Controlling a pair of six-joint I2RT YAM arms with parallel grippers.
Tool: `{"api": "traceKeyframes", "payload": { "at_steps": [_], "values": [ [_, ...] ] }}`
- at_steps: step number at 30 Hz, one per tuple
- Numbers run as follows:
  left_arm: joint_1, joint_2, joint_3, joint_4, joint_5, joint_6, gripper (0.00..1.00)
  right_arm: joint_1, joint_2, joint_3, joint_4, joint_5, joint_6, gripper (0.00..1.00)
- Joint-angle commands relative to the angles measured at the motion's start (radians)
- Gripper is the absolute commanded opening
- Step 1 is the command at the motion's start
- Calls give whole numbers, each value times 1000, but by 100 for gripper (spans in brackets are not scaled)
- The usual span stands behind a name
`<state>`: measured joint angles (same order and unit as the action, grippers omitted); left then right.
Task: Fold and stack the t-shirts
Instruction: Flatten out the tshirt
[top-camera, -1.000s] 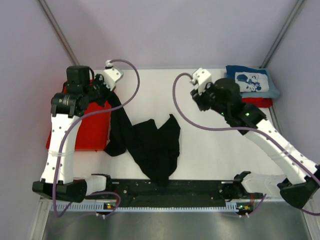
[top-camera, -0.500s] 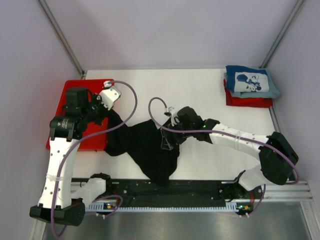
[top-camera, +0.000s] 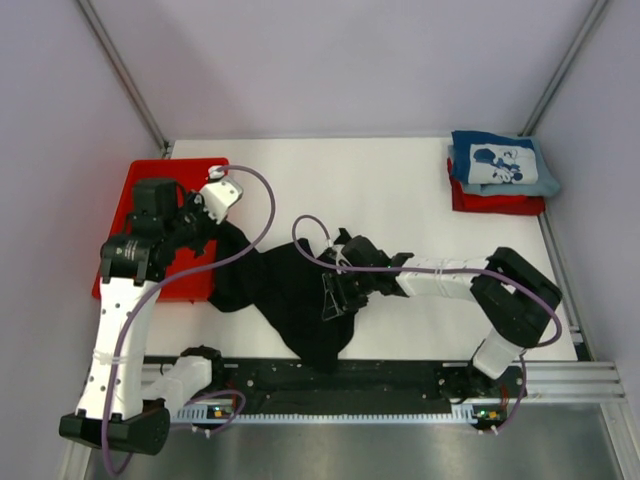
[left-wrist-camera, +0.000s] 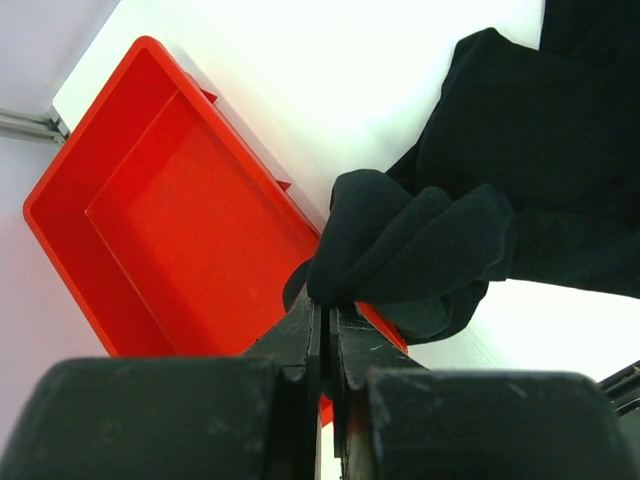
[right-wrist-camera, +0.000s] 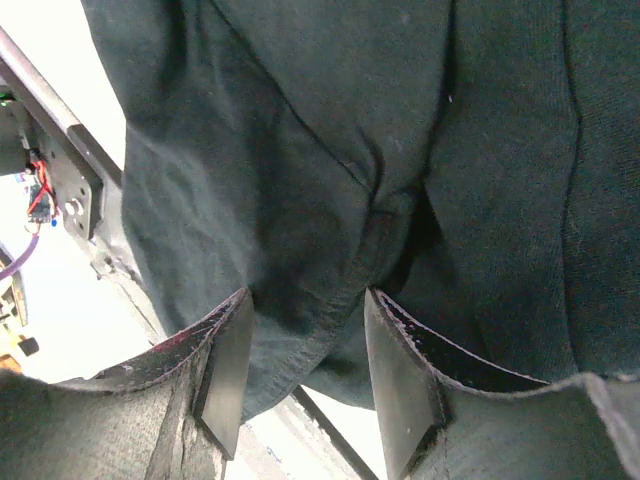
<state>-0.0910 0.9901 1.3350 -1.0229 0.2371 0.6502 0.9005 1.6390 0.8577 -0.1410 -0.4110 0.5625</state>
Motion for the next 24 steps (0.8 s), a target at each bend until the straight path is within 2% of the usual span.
{"api": "traceKeyframes", "payload": {
  "at_steps": [1, 7, 8, 10, 11, 14, 18, 24],
  "values": [
    [5, -28, 0, -8, -4, 6, 0, 8, 31, 21, 34, -14, 27, 49],
    [5, -33, -3, -16, -4, 14, 0, 8, 39, 26, 20, -12, 19, 49],
    [5, -33, -3, -17, -1, 14, 0, 8, 45, 26, 29, -26, 19, 42],
    [5, -31, -2, -14, -2, 14, 0, 8, 47, 27, 40, -41, 17, 10],
    [5, -31, 1, -14, -4, 12, 0, 8, 38, 33, 37, -38, 10, 0],
    [5, -30, 1, 0, -47, 8, 0, 3, -37, 73, -50, 65, -53, 0],
    [5, -15, 10, 53, -166, -7, 0, -60, -238, 139, -207, 245, -154, 0],
    [5, 4, 194, -22, -128, 25, 0, -117, -609, 338, -371, 599, -390, 0]
  ]
}}
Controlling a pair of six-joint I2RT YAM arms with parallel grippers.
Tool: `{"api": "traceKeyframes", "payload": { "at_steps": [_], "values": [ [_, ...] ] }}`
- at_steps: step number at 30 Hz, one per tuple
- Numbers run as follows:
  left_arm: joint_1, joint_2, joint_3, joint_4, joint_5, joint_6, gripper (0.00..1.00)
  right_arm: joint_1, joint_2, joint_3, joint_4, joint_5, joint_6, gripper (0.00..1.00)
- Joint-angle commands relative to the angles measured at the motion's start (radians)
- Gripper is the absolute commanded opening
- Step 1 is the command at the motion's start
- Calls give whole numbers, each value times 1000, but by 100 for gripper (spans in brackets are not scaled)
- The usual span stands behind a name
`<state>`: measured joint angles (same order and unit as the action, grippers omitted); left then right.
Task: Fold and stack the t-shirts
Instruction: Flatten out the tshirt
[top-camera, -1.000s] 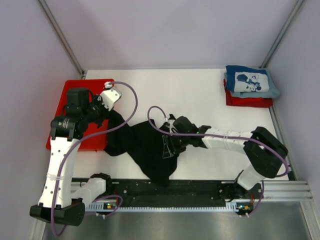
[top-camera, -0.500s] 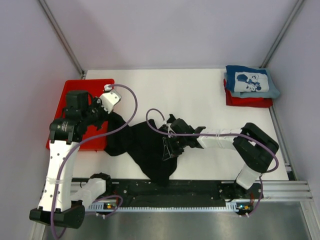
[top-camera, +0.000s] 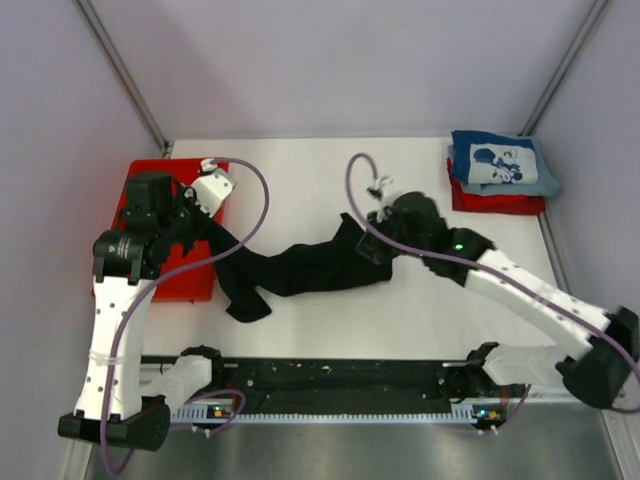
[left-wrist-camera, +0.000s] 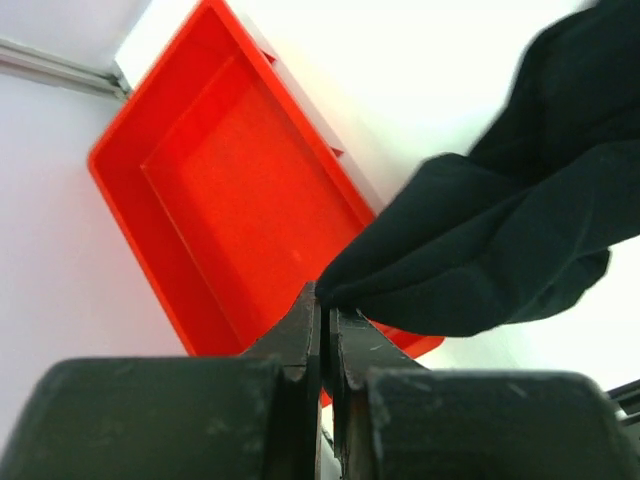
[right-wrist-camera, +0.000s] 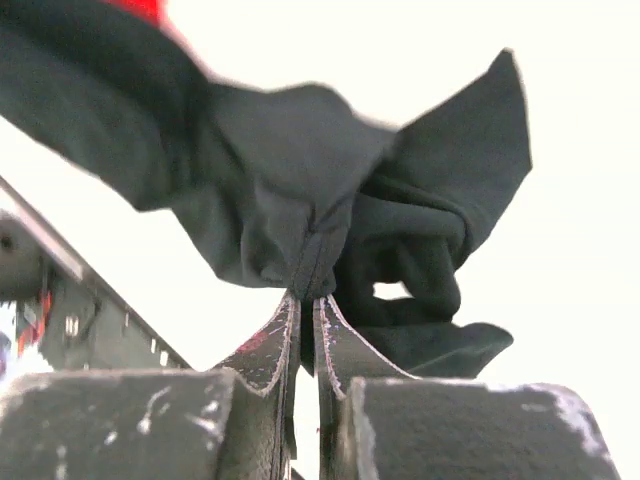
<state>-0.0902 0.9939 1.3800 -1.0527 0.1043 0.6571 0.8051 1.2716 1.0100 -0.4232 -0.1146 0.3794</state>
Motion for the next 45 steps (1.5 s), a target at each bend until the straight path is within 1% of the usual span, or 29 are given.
{"api": "traceKeyframes", "payload": {
  "at_steps": [1, 3, 7, 11, 14, 18, 20, 22, 25, 29, 31, 32, 33, 34, 36, 37, 38, 40, 42, 43, 44, 45],
  "values": [
    [4, 2, 184, -1, 23, 24, 0, -21, -276, 229, -95, 340, -259, 0],
    [3, -1, 240, -10, 64, 42, 0, -21, -336, 323, -114, 371, -341, 0],
    [3, -20, 333, -38, 129, 67, 0, -21, -380, 537, -169, 342, -433, 0],
    [3, -38, 407, -66, 152, 82, 0, -21, -400, 702, -215, 284, -459, 0],
    [3, -66, 477, -98, 156, 85, 0, -21, -423, 780, -224, 225, -494, 0],
    [3, -66, 634, -176, 133, 95, 0, -21, -425, 952, -250, 198, -501, 0],
    [3, -64, 675, -217, 149, 102, 0, -21, -423, 1016, -262, 175, -498, 0],
    [3, -67, 685, -248, 175, 114, 0, -21, -426, 1035, -267, 174, -505, 0],
    [3, -61, 618, -227, 198, 111, 0, -21, -420, 966, -267, 236, -569, 0],
    [3, -31, 431, -66, 175, 81, 0, -21, -333, 842, -250, 439, -716, 0],
    [3, 17, 355, 8, 150, 62, 0, -30, -283, 781, -204, 509, -776, 0],
    [3, 49, 323, 37, 143, 55, 0, -65, -256, 756, -171, 498, -795, 0],
    [3, 87, 294, 69, 137, 43, 0, -131, -236, 722, -137, 459, -784, 0],
    [3, 121, 274, 103, 137, 32, 0, -209, -209, 692, -94, 384, -751, 0],
    [3, 205, 237, 175, 129, 10, 0, -401, -140, 630, -4, 253, -660, 0],
    [3, 253, 226, 213, 120, -5, 0, -461, -96, 598, 68, 198, -631, 0],
    [3, 302, 222, 256, 114, -14, 0, -507, -51, 560, 130, 175, -619, 0],
    [1, 426, 240, 347, 88, -34, 0, -550, 67, 527, 207, 148, -626, 0],
    [-2, 565, 301, 399, 46, -46, 0, -561, 231, 583, 212, 185, -632, 0],
    [-2, 650, 359, 408, 23, -57, 2, -566, 309, 631, 190, 217, -626, 0],
    [-2, 722, 420, 408, -10, -71, 9, -567, 393, 698, 160, 248, -616, 0],
    [-2, 806, 498, 398, -49, -83, 23, -569, 464, 766, 111, 286, -603, 0]
  ]
}}
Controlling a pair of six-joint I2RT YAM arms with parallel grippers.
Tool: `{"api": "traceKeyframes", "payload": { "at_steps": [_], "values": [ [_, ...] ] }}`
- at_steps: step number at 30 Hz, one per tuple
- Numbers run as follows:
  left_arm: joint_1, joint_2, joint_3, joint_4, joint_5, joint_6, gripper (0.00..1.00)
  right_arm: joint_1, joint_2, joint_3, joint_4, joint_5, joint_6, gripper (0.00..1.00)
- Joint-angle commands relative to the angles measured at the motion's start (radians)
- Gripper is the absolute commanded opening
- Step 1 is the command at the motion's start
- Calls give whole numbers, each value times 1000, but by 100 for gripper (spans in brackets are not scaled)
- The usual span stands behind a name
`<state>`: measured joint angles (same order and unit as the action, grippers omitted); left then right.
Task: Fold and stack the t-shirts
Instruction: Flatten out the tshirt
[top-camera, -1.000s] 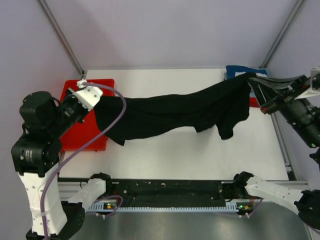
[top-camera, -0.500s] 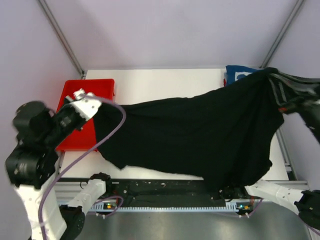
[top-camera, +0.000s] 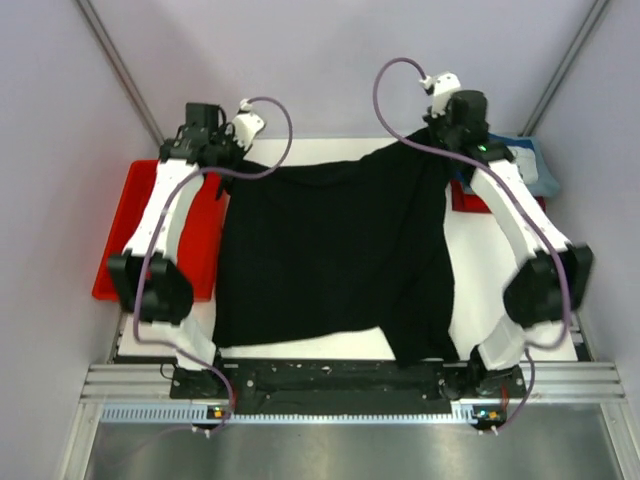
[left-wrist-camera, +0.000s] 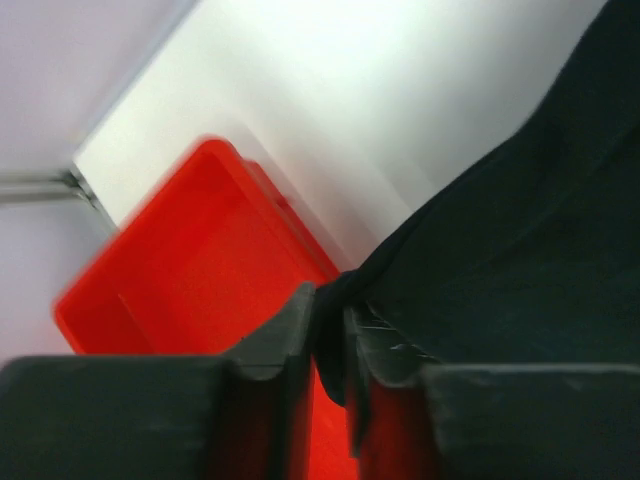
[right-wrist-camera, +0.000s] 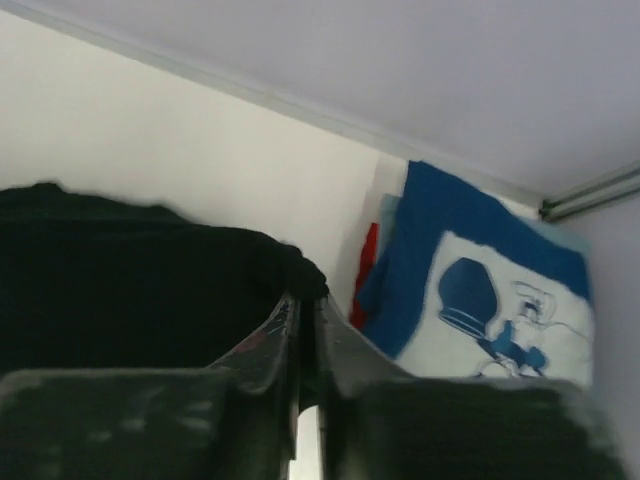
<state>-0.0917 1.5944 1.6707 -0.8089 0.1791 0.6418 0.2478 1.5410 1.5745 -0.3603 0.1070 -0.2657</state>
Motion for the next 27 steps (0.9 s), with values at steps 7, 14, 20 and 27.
{"api": "traceKeyframes", "payload": {
  "at_steps": [7, 14, 20, 27],
  "values": [
    [-9, 379, 437, -7, -101, -76, 60, -13, 378, 440, -281, 203, 117, 69],
    [-81, -6, -97, -38, 121, 194, 60, -12, -16, -87, -249, 105, 402, 69],
    [-132, -269, -455, -232, 192, 355, 61, -13, -299, -499, -243, 57, 652, 73],
    [-146, -476, -854, -224, 106, 418, 65, -13, -518, -861, -252, 71, 907, 69]
  ]
}}
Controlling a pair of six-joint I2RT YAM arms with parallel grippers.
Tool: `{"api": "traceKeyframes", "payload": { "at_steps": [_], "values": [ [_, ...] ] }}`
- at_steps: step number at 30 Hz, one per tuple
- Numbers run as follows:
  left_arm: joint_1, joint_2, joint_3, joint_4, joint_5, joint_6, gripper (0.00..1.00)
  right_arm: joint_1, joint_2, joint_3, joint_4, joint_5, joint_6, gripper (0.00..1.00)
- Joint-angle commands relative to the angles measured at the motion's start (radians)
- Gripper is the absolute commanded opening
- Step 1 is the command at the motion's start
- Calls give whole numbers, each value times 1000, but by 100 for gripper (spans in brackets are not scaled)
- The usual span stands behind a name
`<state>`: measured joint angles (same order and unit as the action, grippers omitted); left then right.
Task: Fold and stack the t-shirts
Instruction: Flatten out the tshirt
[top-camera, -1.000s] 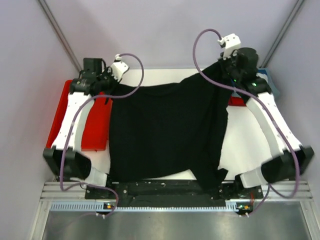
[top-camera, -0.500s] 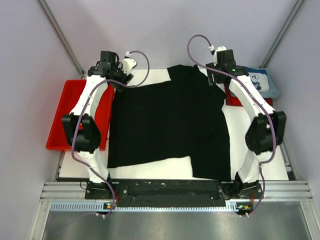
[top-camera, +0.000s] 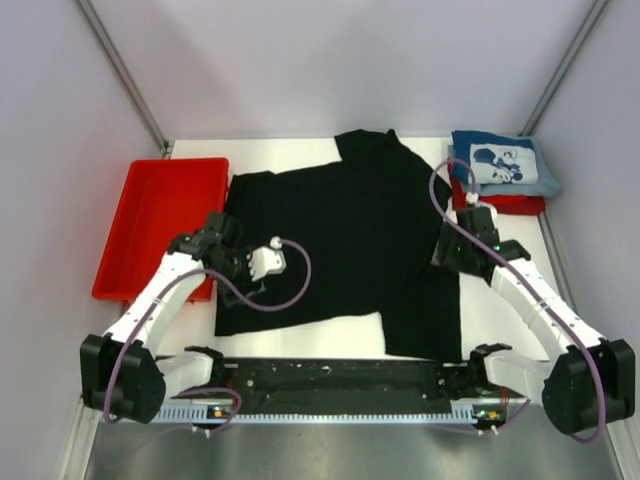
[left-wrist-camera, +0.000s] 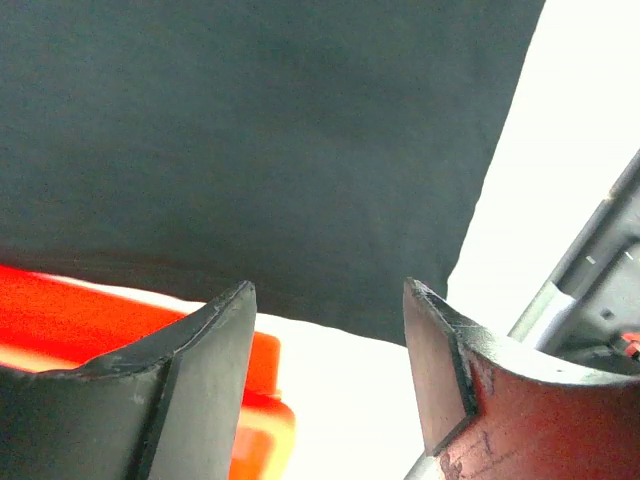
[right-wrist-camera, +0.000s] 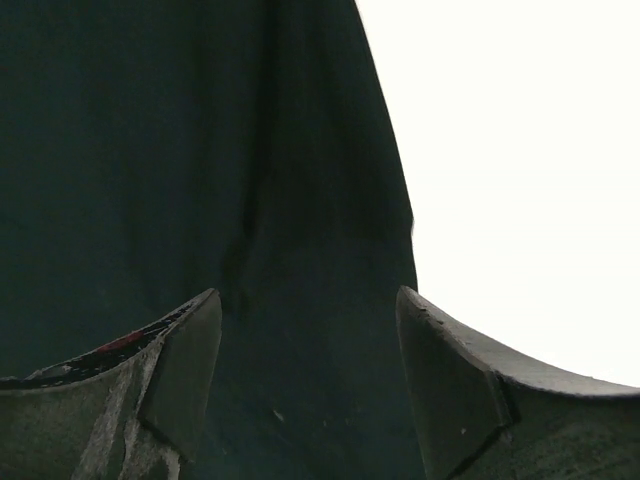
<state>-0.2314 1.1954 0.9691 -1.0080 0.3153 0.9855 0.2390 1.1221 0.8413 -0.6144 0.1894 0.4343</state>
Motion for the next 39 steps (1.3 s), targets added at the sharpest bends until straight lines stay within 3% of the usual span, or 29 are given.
{"api": "traceKeyframes", "payload": {
  "at_steps": [1, 5, 11, 16, 18, 20, 21, 22, 24, 32, 39],
  "values": [
    [-8, -86, -197, -5, -53, 70, 66, -4, -122, -171, 2, -24, 248, 68],
    [-11, -74, -299, 57, -126, 47, 66, -1, -136, -271, -5, -44, 356, 68],
    [-20, 10, -383, 193, -248, -2, 66, 22, -18, -335, -7, -14, 451, 69],
    [-20, 81, -388, 264, -274, -42, 57, 22, 54, -415, 93, -51, 478, 64],
    [-20, 95, -379, 278, -269, -59, 44, 22, 61, -407, 96, -51, 466, 62],
    [-20, 90, -377, 285, -257, -67, 30, 22, 64, -406, 107, -60, 440, 51],
    [-20, 87, -380, 292, -251, -70, 21, 22, 64, -407, 111, -67, 423, 42],
    [-20, 70, -385, 305, -252, -77, 0, 22, 61, -410, 126, -93, 385, 14],
    [-20, 38, -380, 319, -275, -99, 0, 19, 53, -406, 128, -110, 360, 0],
    [-19, -120, -233, 209, -306, -163, 0, 20, -157, -283, 32, -133, 264, 0],
    [-19, -235, -12, 5, -364, -191, 0, 20, -401, 59, -240, -44, 121, 0]
  ]
}}
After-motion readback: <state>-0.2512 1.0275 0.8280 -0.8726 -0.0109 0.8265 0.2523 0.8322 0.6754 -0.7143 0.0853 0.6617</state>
